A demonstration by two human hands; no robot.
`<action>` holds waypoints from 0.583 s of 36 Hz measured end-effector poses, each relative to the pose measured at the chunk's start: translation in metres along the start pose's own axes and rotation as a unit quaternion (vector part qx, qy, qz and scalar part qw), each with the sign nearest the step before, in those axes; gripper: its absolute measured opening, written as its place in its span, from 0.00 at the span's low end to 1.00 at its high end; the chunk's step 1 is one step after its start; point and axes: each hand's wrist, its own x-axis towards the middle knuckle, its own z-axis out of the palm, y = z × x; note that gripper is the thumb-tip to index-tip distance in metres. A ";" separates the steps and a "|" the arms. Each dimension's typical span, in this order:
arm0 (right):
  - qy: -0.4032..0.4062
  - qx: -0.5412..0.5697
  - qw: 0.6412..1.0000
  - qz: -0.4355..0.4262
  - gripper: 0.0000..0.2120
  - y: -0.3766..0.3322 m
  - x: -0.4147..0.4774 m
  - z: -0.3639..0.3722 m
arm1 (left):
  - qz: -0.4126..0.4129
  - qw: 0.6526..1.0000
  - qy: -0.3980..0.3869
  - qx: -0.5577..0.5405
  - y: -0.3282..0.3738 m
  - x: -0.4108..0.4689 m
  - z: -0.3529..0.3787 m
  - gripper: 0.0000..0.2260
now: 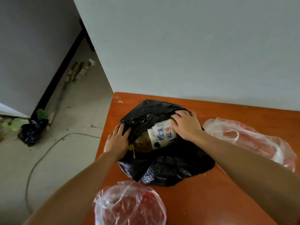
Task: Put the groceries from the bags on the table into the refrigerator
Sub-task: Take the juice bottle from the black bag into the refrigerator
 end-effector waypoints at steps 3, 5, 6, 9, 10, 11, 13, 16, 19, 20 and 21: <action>0.092 0.011 0.986 -0.138 0.21 -0.026 -0.005 -0.004 | 0.010 1.000 0.010 -0.023 -0.013 0.007 0.002 0.28; 0.062 0.023 0.974 -0.215 0.28 -0.046 -0.009 -0.004 | 0.012 0.999 -0.001 -0.039 -0.018 0.007 0.000 0.30; 0.018 0.006 0.973 -0.231 0.33 -0.056 -0.011 -0.004 | 0.012 0.999 -0.009 -0.048 -0.019 0.006 -0.001 0.31; -0.101 -0.098 0.968 -0.210 0.48 -0.075 -0.010 -0.001 | 0.012 0.997 -0.010 -0.069 -0.016 -0.001 0.000 0.32; -0.116 -0.110 0.968 -0.193 0.50 -0.080 -0.009 -0.001 | 0.011 0.997 -0.006 -0.076 -0.015 -0.004 0.002 0.32; -0.121 -0.108 0.970 -0.178 0.49 -0.083 -0.008 0.000 | 0.011 0.997 -0.005 -0.082 -0.014 -0.006 0.005 0.33; -0.122 -0.097 0.974 -0.163 0.46 -0.088 -0.006 -0.001 | 0.006 0.996 -0.011 -0.091 -0.013 -0.010 0.010 0.33; -0.115 -0.099 0.974 -0.165 0.42 -0.090 -0.007 -0.002 | 0.006 0.996 -0.008 -0.088 -0.015 -0.015 0.016 0.33; -0.110 -0.090 0.972 -0.189 0.46 -0.082 -0.014 -0.003 | 0.008 0.997 -0.014 -0.071 -0.017 -0.014 0.017 0.33; -0.111 -0.089 0.969 -0.204 0.48 -0.078 -0.018 -0.005 | 0.007 0.998 -0.015 -0.067 -0.017 -0.014 0.015 0.33; -0.111 -0.084 0.966 -0.218 0.50 -0.074 -0.022 -0.006 | 0.005 0.998 -0.016 -0.063 -0.016 -0.016 0.013 0.32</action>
